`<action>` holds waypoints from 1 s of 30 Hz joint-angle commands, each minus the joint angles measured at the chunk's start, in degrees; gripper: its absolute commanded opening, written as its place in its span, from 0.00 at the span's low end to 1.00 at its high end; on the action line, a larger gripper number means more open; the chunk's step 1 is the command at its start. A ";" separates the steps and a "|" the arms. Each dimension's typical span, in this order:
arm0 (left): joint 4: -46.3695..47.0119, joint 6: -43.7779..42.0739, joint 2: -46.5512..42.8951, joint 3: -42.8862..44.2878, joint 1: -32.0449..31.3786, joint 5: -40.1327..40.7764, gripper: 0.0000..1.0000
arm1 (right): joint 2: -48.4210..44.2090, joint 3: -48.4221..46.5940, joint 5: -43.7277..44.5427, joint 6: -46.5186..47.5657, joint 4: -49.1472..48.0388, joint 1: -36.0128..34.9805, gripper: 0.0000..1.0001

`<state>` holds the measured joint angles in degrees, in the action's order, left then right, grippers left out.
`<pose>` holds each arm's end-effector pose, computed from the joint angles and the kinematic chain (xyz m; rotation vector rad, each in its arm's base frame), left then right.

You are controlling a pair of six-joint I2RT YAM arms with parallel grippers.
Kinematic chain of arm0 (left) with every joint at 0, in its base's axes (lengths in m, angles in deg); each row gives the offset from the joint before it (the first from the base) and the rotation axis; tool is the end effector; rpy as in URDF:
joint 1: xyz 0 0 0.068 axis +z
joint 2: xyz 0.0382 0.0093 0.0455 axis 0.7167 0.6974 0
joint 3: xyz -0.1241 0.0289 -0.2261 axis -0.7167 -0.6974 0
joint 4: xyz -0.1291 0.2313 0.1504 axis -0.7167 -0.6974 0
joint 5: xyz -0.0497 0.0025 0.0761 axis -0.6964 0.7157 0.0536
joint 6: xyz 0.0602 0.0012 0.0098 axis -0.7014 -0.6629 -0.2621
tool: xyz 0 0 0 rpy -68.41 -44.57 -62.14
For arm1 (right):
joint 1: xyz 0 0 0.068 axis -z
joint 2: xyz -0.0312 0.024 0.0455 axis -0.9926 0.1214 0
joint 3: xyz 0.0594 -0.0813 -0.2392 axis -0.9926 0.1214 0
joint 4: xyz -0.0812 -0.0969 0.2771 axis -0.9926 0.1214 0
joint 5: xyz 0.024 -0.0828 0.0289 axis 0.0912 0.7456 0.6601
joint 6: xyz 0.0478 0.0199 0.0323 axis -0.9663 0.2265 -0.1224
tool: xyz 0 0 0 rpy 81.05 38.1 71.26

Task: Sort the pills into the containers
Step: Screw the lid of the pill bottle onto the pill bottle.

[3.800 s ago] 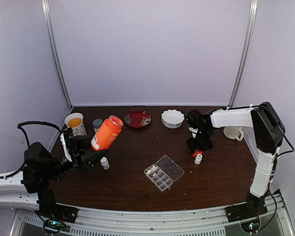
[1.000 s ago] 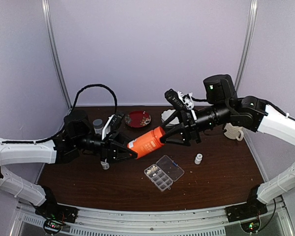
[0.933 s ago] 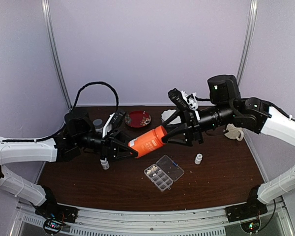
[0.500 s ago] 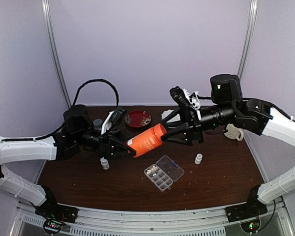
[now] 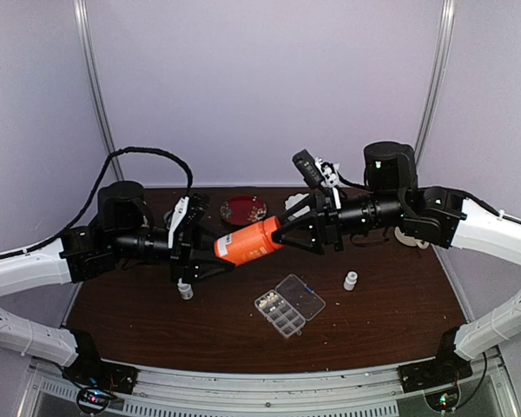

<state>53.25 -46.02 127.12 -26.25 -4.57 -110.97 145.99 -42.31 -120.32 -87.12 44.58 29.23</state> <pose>0.1760 -0.2546 0.2903 1.1845 1.5278 -1.2198 0.1808 0.2963 0.3585 -1.2613 1.5929 1.3466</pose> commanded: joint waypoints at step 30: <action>4.91 -11.58 -4.72 -2.41 -2.78 4.56 0.00 | -17.26 10.27 14.17 18.66 -0.76 -0.60 1.00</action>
<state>53.08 -62.37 123.14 -27.85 -7.47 -100.28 130.10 -35.14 -104.94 -84.80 47.51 28.49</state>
